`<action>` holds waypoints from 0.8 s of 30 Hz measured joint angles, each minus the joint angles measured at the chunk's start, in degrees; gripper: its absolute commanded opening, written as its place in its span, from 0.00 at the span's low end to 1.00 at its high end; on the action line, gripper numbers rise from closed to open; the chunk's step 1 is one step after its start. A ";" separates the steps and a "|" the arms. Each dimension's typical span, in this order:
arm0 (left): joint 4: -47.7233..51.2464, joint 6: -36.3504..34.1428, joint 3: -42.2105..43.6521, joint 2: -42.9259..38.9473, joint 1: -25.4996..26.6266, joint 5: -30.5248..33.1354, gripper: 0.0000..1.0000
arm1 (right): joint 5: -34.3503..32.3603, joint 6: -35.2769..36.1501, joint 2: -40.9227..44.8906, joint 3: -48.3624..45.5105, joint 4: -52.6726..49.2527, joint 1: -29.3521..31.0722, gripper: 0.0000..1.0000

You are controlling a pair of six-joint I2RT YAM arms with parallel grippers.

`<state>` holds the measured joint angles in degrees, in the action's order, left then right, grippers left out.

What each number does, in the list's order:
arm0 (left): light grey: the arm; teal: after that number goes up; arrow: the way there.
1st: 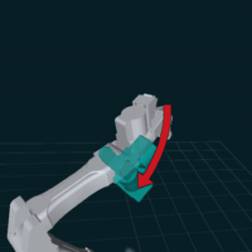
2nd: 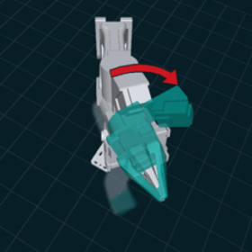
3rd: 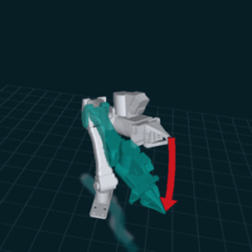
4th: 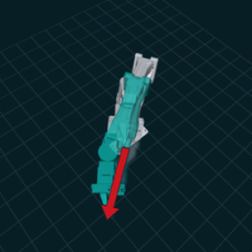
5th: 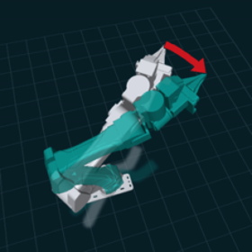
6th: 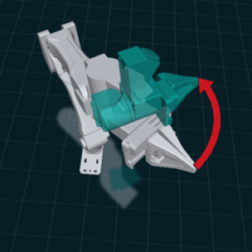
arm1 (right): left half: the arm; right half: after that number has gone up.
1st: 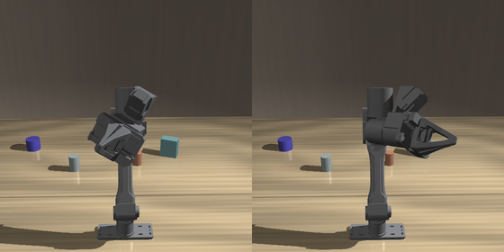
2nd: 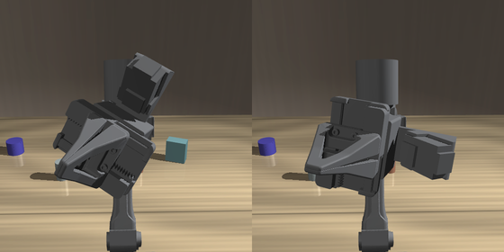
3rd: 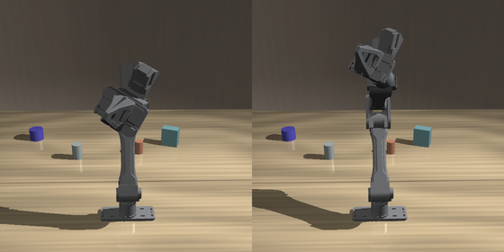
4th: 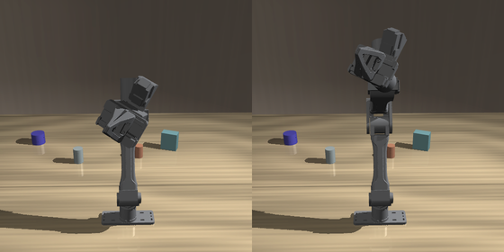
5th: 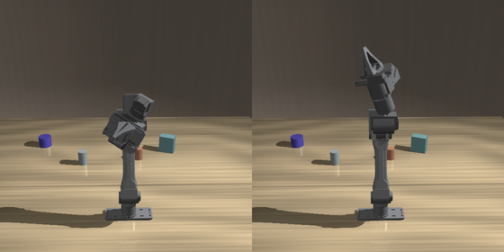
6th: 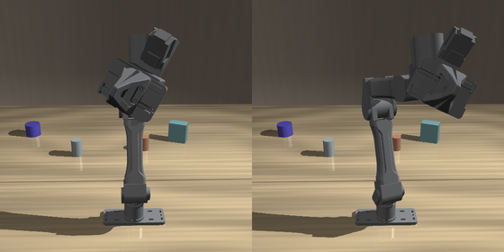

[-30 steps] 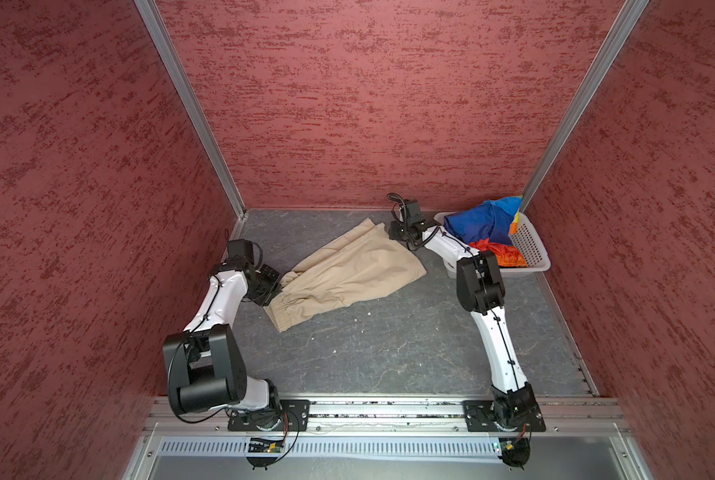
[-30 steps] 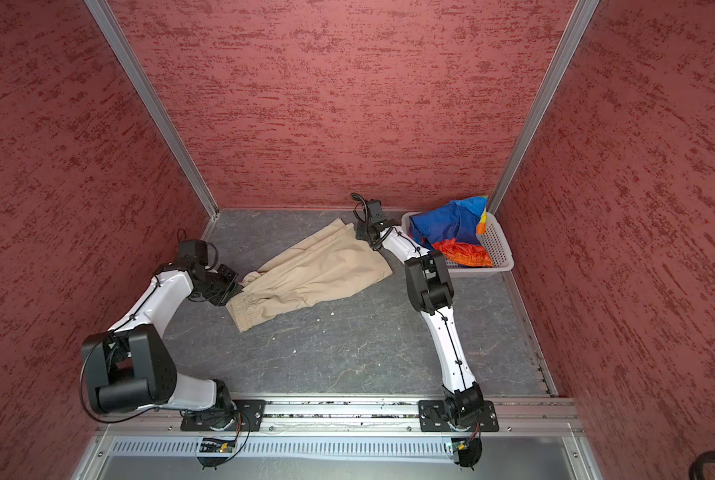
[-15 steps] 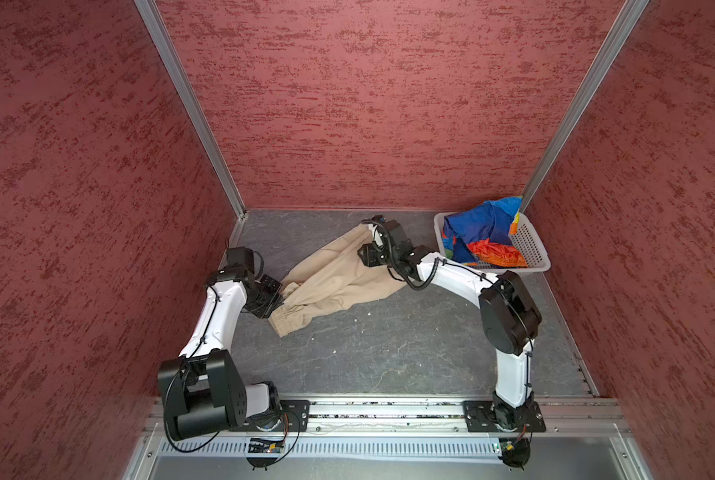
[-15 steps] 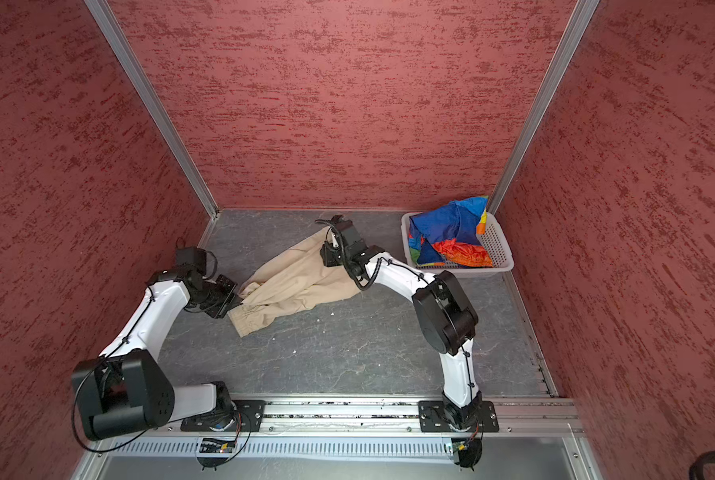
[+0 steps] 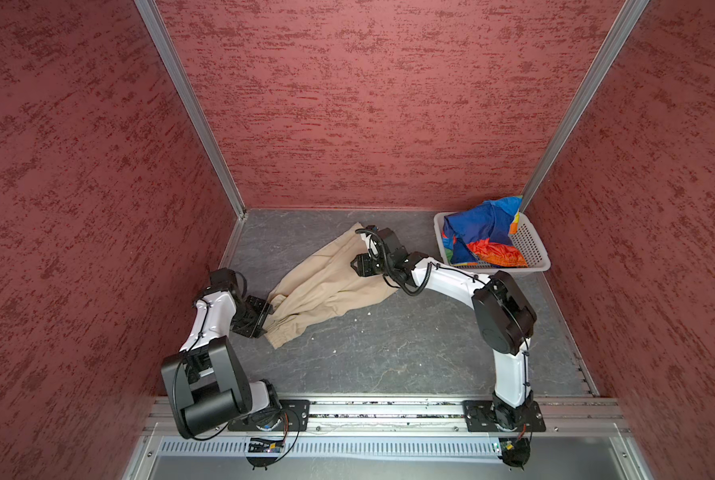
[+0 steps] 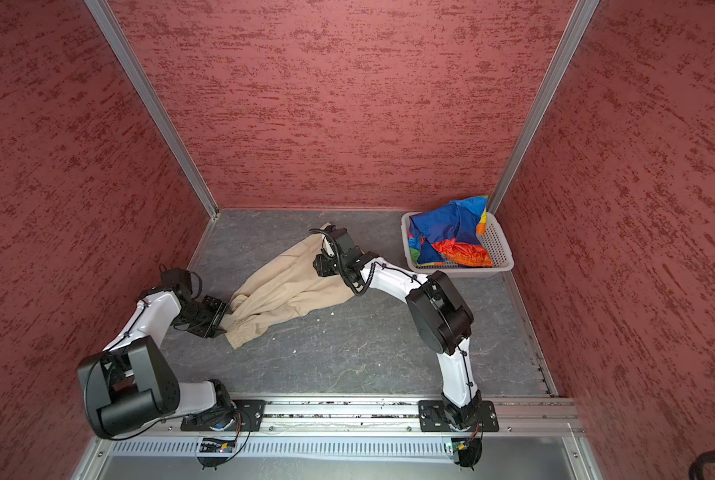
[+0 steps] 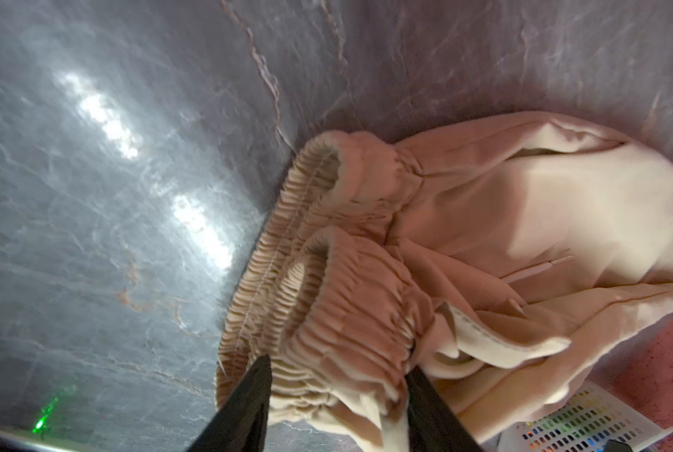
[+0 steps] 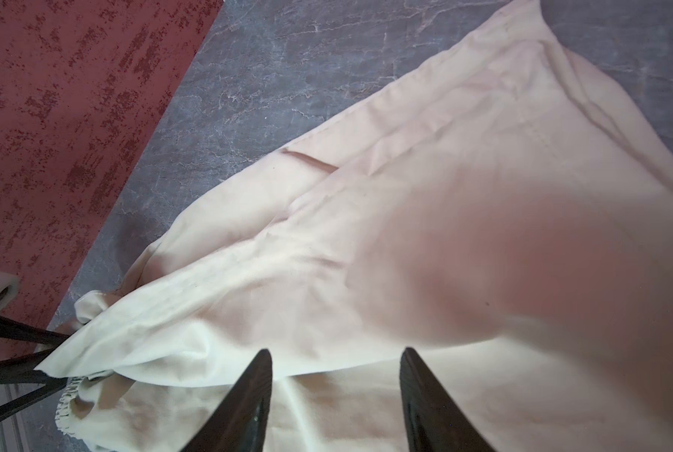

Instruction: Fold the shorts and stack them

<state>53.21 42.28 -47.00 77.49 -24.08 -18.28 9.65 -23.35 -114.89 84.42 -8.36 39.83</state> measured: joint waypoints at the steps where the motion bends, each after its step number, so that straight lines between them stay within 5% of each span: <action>1: -0.15 -0.20 -0.15 0.57 -0.24 0.07 0.60 | 0.00 0.00 -0.13 0.00 0.00 0.00 0.55; 11: 4.52 -1.86 -12.50 -8.37 -0.11 3.98 0.76 | -0.83 0.70 -6.27 6.14 -0.87 -5.27 0.60; 17: 5.09 -0.61 -14.27 -14.78 11.30 7.80 0.44 | -1.07 3.50 -19.74 28.24 -7.15 -12.94 0.55; 20: 3.85 0.76 -13.42 -12.33 18.95 8.13 0.35 | -1.09 4.52 -25.29 36.68 -10.84 -14.78 0.50; 24: 0.90 1.81 -12.70 -5.95 26.77 8.24 0.31 | -0.92 4.98 -26.40 35.60 -13.88 -14.75 0.51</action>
<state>54.11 44.10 -59.70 71.55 2.70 -10.04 8.73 -18.37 -141.29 120.03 -22.24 25.08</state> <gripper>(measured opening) 0.323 0.505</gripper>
